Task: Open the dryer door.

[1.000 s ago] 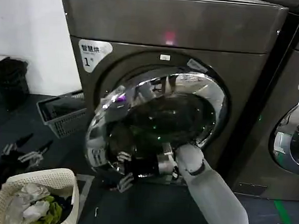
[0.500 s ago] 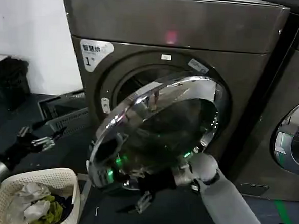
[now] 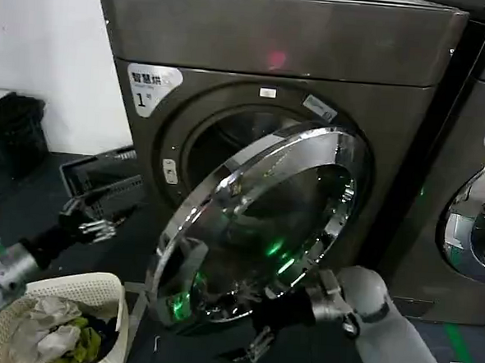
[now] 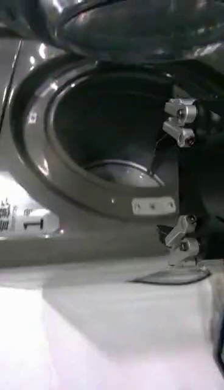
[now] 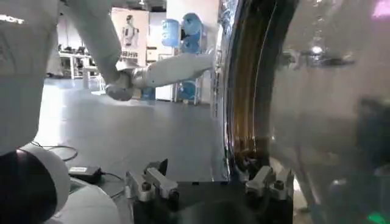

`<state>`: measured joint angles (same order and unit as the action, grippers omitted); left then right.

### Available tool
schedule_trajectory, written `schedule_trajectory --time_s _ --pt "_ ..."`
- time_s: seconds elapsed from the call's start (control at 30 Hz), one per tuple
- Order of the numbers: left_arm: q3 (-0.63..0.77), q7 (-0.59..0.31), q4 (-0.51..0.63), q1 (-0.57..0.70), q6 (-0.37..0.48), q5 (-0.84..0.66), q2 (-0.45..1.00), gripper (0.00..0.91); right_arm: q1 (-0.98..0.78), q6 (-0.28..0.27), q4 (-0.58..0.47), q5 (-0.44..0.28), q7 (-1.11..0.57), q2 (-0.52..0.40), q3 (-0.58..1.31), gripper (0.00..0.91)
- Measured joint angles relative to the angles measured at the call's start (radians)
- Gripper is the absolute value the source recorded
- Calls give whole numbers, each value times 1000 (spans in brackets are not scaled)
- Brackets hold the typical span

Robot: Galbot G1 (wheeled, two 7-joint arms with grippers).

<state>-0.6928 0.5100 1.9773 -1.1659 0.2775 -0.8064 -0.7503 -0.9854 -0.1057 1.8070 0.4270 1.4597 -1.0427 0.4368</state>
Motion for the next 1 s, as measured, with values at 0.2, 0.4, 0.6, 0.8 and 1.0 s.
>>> schedule_trajectory --time_s 0.2,0.4,0.6,0.8,1.0 --pt "104 62 7 60 17 2 17 907 -110 12 24 27 -23 -7 191 907" --pt "215 114 37 109 24 1 47 907 -203 15 45 43 -104 -40 397 907" --pt "331 114 72 167 20 -30 77 907 -269 18 68 45 -226 -93 592 907" --pt "402 117 106 194 13 -48 91 907 -324 31 113 40 -388 -157 749 907" --pt "479 116 135 229 2 -47 103 907 -374 37 167 50 -549 -225 918 907"
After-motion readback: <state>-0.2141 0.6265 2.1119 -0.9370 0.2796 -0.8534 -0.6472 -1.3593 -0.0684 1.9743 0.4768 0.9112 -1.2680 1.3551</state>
